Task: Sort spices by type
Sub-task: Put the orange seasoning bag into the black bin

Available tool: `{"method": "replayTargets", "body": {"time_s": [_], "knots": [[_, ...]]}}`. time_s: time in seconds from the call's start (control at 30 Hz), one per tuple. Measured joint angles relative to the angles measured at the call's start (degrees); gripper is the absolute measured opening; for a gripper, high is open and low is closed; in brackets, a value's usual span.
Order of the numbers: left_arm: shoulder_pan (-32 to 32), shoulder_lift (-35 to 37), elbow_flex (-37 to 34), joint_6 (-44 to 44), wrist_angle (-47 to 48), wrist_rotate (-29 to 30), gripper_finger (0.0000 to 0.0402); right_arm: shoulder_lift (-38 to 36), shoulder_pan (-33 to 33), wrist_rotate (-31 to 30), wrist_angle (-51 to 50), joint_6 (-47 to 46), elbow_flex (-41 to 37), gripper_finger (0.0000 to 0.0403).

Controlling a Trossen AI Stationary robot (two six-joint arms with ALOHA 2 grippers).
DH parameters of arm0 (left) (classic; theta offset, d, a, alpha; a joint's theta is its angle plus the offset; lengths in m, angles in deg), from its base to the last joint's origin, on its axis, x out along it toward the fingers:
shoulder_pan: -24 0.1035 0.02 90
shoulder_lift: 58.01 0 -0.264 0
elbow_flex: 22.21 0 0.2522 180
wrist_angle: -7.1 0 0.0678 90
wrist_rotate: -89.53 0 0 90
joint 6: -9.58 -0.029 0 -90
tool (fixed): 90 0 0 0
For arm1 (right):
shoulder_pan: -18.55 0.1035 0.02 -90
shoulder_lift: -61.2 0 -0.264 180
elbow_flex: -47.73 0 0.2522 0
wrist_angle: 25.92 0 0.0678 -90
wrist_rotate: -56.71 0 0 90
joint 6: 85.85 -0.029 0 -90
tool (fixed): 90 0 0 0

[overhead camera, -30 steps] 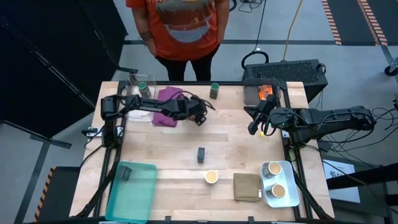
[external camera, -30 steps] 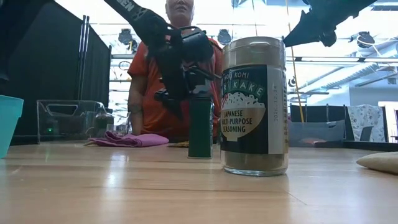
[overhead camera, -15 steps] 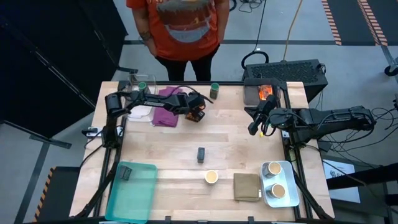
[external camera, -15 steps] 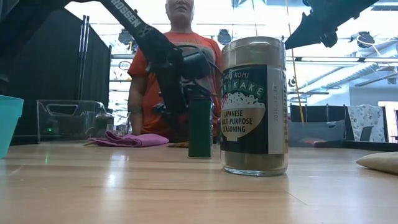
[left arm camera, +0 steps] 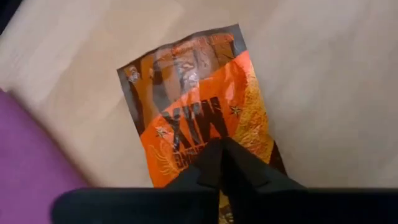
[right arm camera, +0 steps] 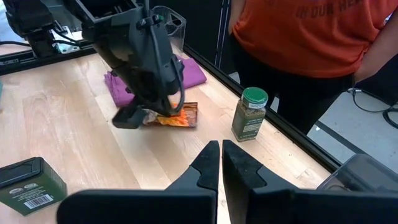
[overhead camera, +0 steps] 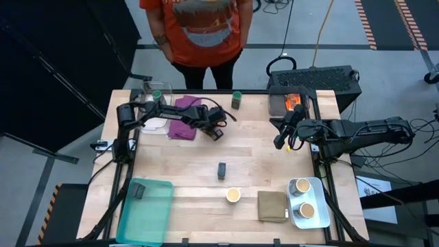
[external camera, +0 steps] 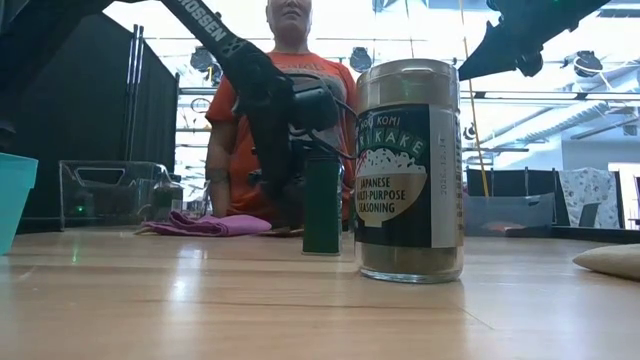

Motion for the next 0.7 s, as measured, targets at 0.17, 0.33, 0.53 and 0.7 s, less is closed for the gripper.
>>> {"method": "replayTargets", "body": {"time_s": [0.17,0.33,0.53,0.7], "knots": [[-1.43,0.77,0.06,-8.35,5.85,0.20,0.0013,-0.01,0.00,0.00,0.00,0.01,0.00,0.0000],[-3.85,2.63,-0.19,-15.79,9.26,-1.92,0.0018,0.00,0.00,0.00,-0.08,0.03,0.00,0.0000],[-6.85,5.54,-0.19,-23.69,11.79,-5.00,0.0019,0.02,0.00,0.00,-0.50,0.01,0.00,0.0000],[-7.97,6.39,-0.16,-23.49,12.49,-4.30,0.0020,0.01,0.00,0.00,-0.55,0.00,0.00,0.0000]]}}
